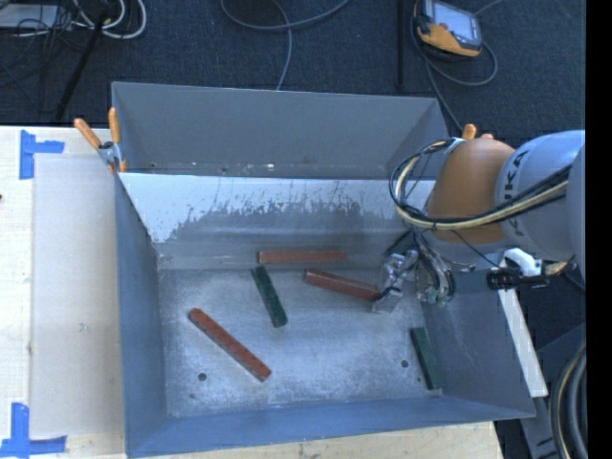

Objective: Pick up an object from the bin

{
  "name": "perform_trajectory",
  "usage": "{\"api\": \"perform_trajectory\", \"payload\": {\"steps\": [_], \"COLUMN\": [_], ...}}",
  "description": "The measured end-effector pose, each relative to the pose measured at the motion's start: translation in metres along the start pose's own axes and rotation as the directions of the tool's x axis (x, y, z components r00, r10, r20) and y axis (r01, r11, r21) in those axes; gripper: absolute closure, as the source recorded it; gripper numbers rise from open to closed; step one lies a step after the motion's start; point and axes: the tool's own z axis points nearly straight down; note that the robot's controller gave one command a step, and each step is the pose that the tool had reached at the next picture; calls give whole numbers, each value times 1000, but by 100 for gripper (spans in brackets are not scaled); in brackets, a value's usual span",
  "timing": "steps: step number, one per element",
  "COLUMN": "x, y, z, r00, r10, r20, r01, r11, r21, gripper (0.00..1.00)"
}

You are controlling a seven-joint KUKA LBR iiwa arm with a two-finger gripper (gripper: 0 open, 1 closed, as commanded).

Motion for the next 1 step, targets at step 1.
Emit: {"api": "perform_trajectory", "payload": {"steps": [1], "x": [-7], "y": [-6], "z": [-145], "r00": [961], "r10": [-277], "r20": [10], "r01": [277], "r11": [961], "r21": [1], "gripper": [100]}}
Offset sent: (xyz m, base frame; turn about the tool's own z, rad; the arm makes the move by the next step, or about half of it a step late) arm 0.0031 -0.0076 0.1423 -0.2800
